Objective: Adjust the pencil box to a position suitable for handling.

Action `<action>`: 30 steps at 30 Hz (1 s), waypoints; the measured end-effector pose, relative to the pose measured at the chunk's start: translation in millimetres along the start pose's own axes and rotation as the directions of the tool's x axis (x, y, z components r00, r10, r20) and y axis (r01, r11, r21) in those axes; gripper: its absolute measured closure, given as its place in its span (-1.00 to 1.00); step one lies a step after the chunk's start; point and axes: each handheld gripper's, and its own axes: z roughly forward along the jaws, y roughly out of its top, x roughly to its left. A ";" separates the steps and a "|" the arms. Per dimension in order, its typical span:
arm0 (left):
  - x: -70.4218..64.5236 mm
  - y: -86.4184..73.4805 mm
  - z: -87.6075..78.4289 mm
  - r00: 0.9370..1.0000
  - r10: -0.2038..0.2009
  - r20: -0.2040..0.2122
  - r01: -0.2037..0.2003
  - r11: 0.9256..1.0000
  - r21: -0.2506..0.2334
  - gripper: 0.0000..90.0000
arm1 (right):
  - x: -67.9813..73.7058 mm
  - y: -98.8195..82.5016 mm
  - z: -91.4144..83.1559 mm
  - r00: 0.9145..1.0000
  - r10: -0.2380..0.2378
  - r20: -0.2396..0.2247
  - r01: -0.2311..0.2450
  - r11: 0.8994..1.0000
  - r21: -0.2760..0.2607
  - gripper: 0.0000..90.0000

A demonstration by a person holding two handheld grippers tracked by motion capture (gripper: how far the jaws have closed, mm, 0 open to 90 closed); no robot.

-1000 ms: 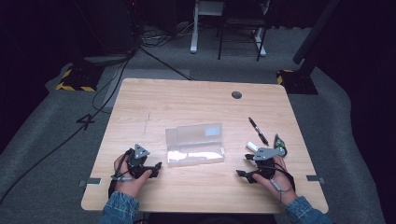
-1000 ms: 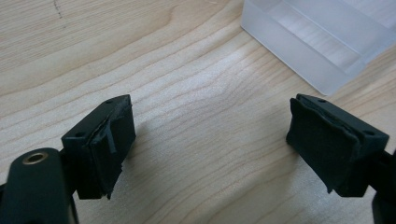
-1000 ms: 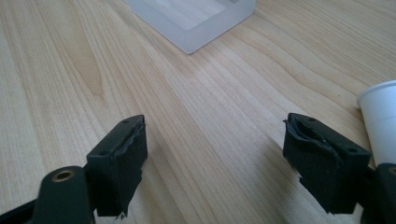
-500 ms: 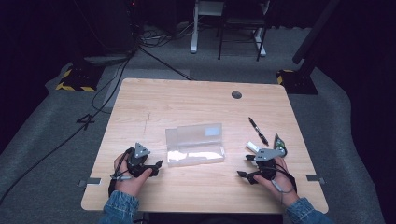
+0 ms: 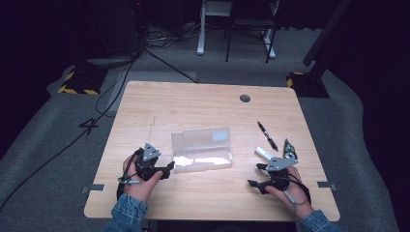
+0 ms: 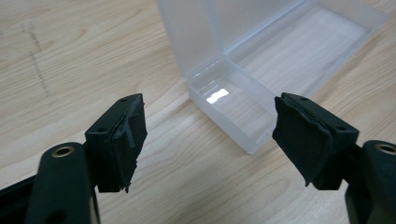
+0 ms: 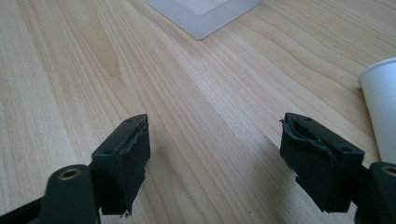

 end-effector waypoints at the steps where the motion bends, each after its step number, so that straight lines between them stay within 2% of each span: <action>1: -0.7 0.4 2.0 1.000 0.006 0.005 -0.006 1.000 0.008 -0.41 | 0.0 -0.4 -0.5 1.000 -0.001 -0.003 0.001 1.000 0.000 -0.46; 5: -3.3 2.3 12.7 0.999 0.004 0.034 -0.005 1.000 0.022 -0.38 | 0.0 -1.9 -2.3 1.000 -0.006 -0.008 0.006 1.000 0.002 -0.46; 9: -3.9 1.0 20.6 0.998 -0.006 0.058 0.003 0.999 0.054 -0.26 | 0.1 -2.8 -3.2 1.000 -0.010 -0.011 0.010 1.000 0.000 -0.46; 12: -3.4 0.2 26.0 0.998 0.002 0.055 -0.006 0.997 0.075 -0.21 | 0.5 -3.2 -3.6 1.000 -0.011 -0.013 0.011 1.000 0.000 -0.46; 13: -3.3 0.6 26.3 0.998 -0.007 0.058 0.002 0.997 0.080 -0.20 | 0.5 -3.3 -3.8 1.000 -0.013 -0.013 0.013 1.000 0.000 -0.46; 17: -1.5 1.9 32.0 0.999 -0.013 0.051 0.010 0.998 0.066 -0.20 | 1.1 -4.6 -5.1 1.000 -0.016 -0.016 0.016 1.000 0.000 -0.46; 18: -0.2 2.3 32.5 0.999 0.001 0.047 -0.005 0.997 0.072 -0.20 | 1.1 -5.0 -5.5 1.000 -0.018 -0.017 0.018 1.000 -0.001 -0.46; 21: 0.5 2.6 37.3 0.999 -0.007 0.054 0.003 0.997 0.077 -0.19 | 1.5 -5.5 -6.2 1.000 -0.017 -0.020 0.017 1.000 0.000 -0.46; 22: 0.5 2.5 38.6 0.999 0.002 0.049 -0.006 0.997 0.081 -0.18 | 1.5 -5.6 -6.4 1.000 -0.018 -0.022 0.018 1.000 0.000 -0.46; 27: -1.7 2.8 46.2 0.997 0.020 0.068 -0.028 0.993 0.116 -0.13 | 2.2 -6.9 -7.7 1.000 -0.019 -0.020 0.019 1.000 -0.001 -0.46; 28: -1.4 2.8 47.9 0.997 0.033 0.076 -0.043 0.991 0.126 -0.12 | 2.3 -7.3 -8.1 1.000 -0.019 -0.020 0.019 1.000 -0.001 -0.46; 30: -1.2 2.8 50.2 0.995 0.047 0.083 -0.056 0.992 0.115 -0.11 | 2.6 -7.7 -8.7 1.000 -0.018 -0.020 0.018 1.000 0.000 -0.46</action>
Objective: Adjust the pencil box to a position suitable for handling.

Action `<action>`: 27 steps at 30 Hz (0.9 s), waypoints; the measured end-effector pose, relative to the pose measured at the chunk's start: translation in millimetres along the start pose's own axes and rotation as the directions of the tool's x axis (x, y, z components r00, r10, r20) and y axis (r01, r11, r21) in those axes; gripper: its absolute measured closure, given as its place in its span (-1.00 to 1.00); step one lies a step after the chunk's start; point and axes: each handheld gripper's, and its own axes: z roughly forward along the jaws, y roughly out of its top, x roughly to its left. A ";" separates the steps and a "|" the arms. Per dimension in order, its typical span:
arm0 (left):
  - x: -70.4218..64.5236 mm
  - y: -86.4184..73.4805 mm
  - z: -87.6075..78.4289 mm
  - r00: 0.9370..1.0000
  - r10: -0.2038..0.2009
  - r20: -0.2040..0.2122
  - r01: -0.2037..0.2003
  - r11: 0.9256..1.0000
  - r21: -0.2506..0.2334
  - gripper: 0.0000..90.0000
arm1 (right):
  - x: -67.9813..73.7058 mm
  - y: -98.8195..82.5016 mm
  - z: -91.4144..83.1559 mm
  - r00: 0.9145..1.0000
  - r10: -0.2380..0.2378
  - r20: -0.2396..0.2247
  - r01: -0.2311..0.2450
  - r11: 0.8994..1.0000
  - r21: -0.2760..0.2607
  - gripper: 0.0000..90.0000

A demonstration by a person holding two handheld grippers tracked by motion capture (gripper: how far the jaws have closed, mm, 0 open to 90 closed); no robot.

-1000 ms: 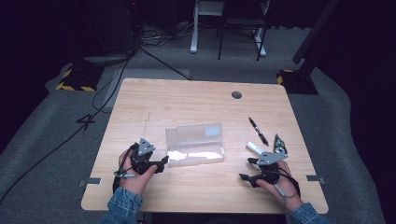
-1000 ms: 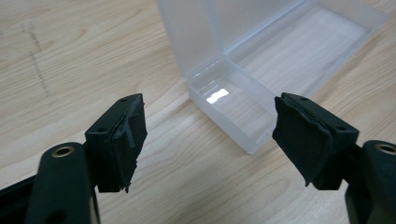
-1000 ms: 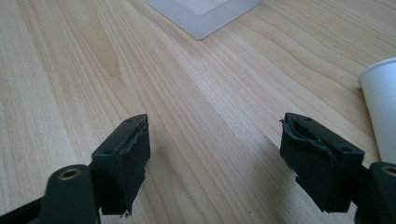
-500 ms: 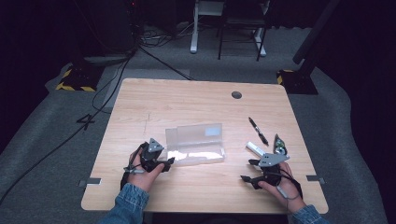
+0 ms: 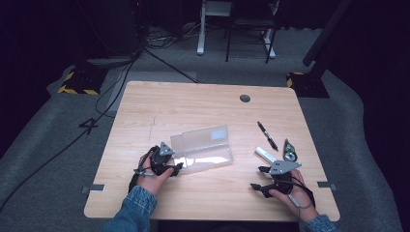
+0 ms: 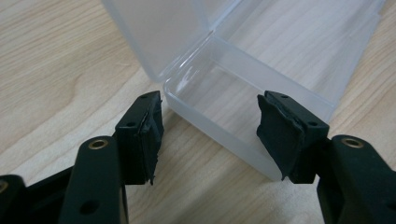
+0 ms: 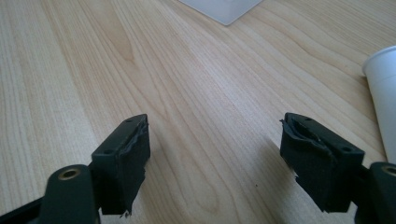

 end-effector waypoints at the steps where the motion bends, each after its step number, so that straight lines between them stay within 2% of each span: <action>1: 0.4 0.6 0.1 1.000 0.007 -0.002 -0.007 1.000 0.002 -0.10 | 0.1 -0.2 -0.2 1.000 0.000 0.000 0.000 1.000 0.000 -0.46; 11: -0.1 1.9 1.7 0.999 0.037 0.011 -0.037 0.999 -0.005 -0.06 | 3.2 -2.2 -2.7 1.000 0.011 0.013 -0.011 1.000 0.000 -0.47; 15: -3.1 2.2 2.2 0.998 0.054 0.035 -0.054 0.999 -0.004 -0.04 | 4.4 -1.1 -4.6 1.000 0.007 0.006 -0.007 1.000 0.009 -0.43; 19: -6.4 2.8 2.9 0.995 0.078 0.054 -0.078 0.997 -0.004 -0.03 | 2.5 3.7 -16.5 0.999 0.015 0.031 -0.014 0.999 -0.038 -0.42; 24: -13.5 4.1 4.3 0.989 0.119 0.089 -0.120 0.993 -0.003 -0.03 | -0.8 5.2 -27.7 0.998 0.034 0.059 -0.030 0.997 -0.071 -0.42; 27: -22.8 4.7 5.2 0.979 0.162 0.126 -0.163 0.987 -0.004 -0.03 | -4.7 5.9 -36.2 0.995 0.048 0.085 -0.040 0.994 -0.102 -0.40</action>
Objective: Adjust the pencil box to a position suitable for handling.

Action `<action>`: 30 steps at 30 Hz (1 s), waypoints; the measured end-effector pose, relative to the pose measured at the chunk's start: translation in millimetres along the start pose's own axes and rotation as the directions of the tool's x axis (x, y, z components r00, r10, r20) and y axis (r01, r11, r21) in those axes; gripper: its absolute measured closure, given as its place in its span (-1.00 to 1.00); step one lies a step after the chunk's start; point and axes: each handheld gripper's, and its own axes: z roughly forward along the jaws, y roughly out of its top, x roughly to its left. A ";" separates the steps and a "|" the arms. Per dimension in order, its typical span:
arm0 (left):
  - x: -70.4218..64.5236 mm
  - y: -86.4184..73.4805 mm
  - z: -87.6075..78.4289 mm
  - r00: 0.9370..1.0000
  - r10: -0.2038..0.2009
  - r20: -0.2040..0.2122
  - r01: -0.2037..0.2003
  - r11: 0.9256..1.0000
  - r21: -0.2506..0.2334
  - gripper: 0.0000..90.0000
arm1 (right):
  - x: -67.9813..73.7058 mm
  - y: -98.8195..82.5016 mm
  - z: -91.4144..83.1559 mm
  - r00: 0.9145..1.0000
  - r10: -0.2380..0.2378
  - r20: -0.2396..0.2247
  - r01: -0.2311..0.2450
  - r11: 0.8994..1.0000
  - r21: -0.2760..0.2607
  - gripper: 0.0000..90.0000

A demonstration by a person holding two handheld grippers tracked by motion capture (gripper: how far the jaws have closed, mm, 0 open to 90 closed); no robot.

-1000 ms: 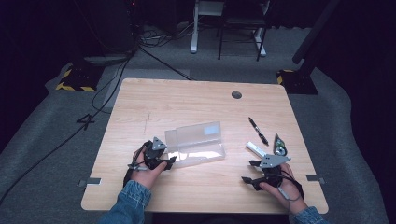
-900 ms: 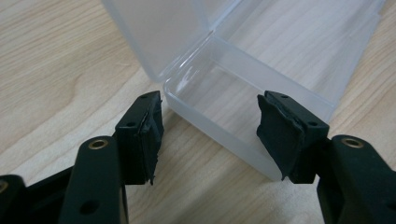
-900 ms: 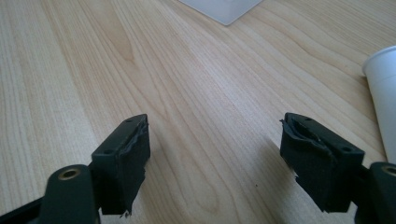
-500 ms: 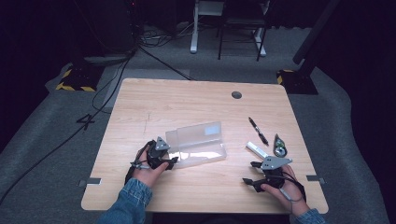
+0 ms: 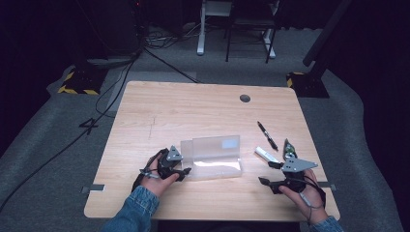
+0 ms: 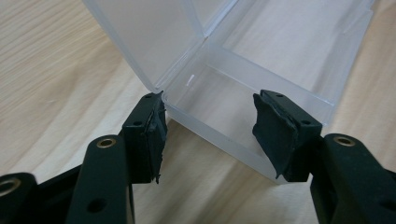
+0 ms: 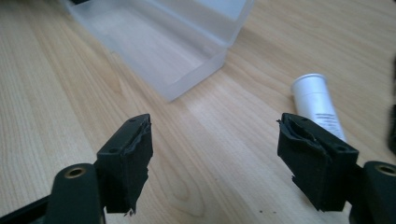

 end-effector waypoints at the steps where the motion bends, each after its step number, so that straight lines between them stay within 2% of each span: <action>1: -3.0 0.7 0.9 1.000 0.018 0.013 -0.018 1.000 -0.002 -0.03 | -1.4 0.4 -2.3 1.000 0.003 0.006 -0.003 1.000 -0.003 -0.40; 4: -12.0 2.9 2.6 0.997 0.066 0.051 -0.066 0.998 0.002 -0.03 | -5.5 0.5 -7.4 1.000 0.011 0.027 -0.011 1.000 -0.013 -0.39; 7: -20.7 4.5 5.3 0.988 0.112 0.104 -0.112 0.994 -0.004 -0.03 | -9.1 -0.4 -12.1 0.999 0.025 0.044 -0.025 0.999 -0.021 -0.38; 10: -26.2 6.4 7.2 0.977 0.161 0.140 -0.161 0.987 -0.011 -0.03 | -12.0 -1.7 -14.8 0.998 0.034 0.057 -0.033 0.999 -0.026 -0.37; 14: -25.9 6.2 7.7 0.978 0.163 0.133 -0.162 0.987 -0.016 -0.07 | -13.6 -3.2 -16.3 0.997 0.039 0.065 -0.038 0.999 -0.028 -0.36; 17: -25.5 5.8 8.3 0.982 0.147 0.116 -0.146 0.989 -0.020 -0.17 | -14.1 -3.4 -16.5 0.997 0.040 0.066 -0.038 0.999 -0.030 -0.36; 22: -21.3 5.2 8.4 0.989 0.118 0.091 -0.117 0.993 -0.021 -0.18 | -14.8 -3.9 -16.3 0.997 0.046 0.066 -0.044 0.999 -0.033 -0.36; 25: -19.1 4.7 7.3 0.991 0.115 0.073 -0.114 0.993 -0.019 -0.18 | -15.2 -4.4 -15.9 0.997 0.051 0.065 -0.048 0.998 -0.034 -0.36; 30: -20.7 4.9 6.1 0.990 0.120 0.071 -0.120 0.993 -0.009 -0.17 | -15.8 -4.1 -16.2 0.996 0.050 0.067 -0.048 0.998 -0.037 -0.36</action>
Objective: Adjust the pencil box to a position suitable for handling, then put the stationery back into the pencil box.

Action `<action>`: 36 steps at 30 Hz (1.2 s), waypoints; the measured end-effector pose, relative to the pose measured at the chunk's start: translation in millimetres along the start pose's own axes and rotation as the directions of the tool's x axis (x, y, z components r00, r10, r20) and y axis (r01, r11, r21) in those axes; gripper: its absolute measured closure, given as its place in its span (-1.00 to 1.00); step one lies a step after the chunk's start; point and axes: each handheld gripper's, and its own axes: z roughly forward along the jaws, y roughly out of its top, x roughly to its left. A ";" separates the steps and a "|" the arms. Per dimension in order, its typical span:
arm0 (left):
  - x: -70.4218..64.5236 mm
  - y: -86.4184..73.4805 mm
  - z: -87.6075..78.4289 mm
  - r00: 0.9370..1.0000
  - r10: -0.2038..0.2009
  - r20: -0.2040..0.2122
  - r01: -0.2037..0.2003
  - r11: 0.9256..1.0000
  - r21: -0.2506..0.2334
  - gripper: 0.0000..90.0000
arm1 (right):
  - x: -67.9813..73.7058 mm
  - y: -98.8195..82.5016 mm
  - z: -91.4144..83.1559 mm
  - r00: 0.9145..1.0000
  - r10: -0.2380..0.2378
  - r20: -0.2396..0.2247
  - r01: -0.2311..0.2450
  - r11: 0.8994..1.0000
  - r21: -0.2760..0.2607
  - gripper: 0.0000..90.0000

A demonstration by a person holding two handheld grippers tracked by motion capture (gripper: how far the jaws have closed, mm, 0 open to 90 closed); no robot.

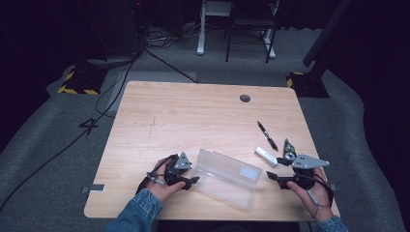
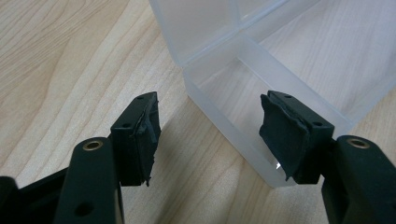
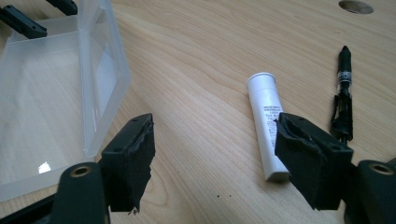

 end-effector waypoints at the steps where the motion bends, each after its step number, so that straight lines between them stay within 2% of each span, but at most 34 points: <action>1: -0.6 0.0 0.0 1.000 0.000 0.000 0.000 1.000 -0.002 -0.17 | -0.1 0.1 -0.2 1.000 0.000 0.001 0.000 1.000 0.000 -0.36; 4: -1.6 0.5 -1.7 1.000 0.000 -0.014 0.000 1.000 0.002 -0.28 | -0.7 0.4 -1.0 1.000 0.005 0.004 -0.005 1.000 -0.002 -0.36; 10: -1.4 3.6 -13.8 0.999 -0.019 -0.044 0.016 0.998 -0.067 -0.34 | -2.1 2.0 -4.9 1.000 0.008 0.014 -0.008 1.000 -0.013 -0.36; 15: -0.9 4.4 -22.4 0.998 -0.023 -0.067 0.016 0.995 -0.102 -0.35 | -3.5 2.8 -7.5 1.000 0.014 0.022 -0.014 1.000 -0.018 -0.36; 18: 3.2 4.2 -31.2 0.994 -0.039 -0.099 0.026 0.991 -0.131 -0.35 | -4.9 4.1 -8.7 1.000 0.016 0.027 -0.016 1.000 -0.022 -0.36; 22: 12.3 -1.3 -39.1 0.983 -0.094 -0.158 0.072 0.987 -0.141 -0.37 | -8.0 6.3 -9.2 0.999 0.023 0.029 -0.022 1.000 -0.022 -0.36; 26: 23.1 -10.0 -43.0 0.965 -0.121 -0.232 0.098 0.989 -0.108 -0.37 | -11.7 10.7 -9.6 0.998 0.044 0.033 -0.044 0.999 -0.021 -0.36; 27: 25.7 -12.3 -43.4 0.962 -0.135 -0.237 0.113 0.988 -0.104 -0.38 | -12.9 12.2 -9.9 0.998 0.046 0.036 -0.045 0.999 -0.024 -0.37; 28: 25.7 -12.3 -43.4 0.962 -0.135 -0.237 0.113 0.988 -0.104 -0.39 | -12.9 12.2 -9.9 0.998 0.046 0.036 -0.045 0.999 -0.024 -0.37; 31: 35.2 -20.9 -42.8 0.954 -0.173 -0.246 0.155 0.984 -0.090 -0.40 | -18.4 17.7 -10.4 0.997 0.060 0.057 -0.060 0.998 -0.018 -0.40; 33: 39.3 -25.0 -42.1 0.951 -0.189 -0.245 0.174 0.981 -0.080 -0.42 | -21.7 20.8 -8.9 0.996 0.052 0.074 -0.052 0.999 0.007 -0.40; 34: 41.4 -27.4 -41.7 0.948 -0.195 -0.252 0.182 0.980 -0.075 -0.42 | -22.8 22.4 -7.9 0.995 0.052 0.087 -0.053 0.998 0.016 -0.39; 36: 43.9 -30.7 -41.6 0.945 -0.207 -0.253 0.196 0.978 -0.068 -0.43 | -24.9 25.7 -5.7 0.991 0.084 0.108 -0.085 0.996 -0.001 -0.36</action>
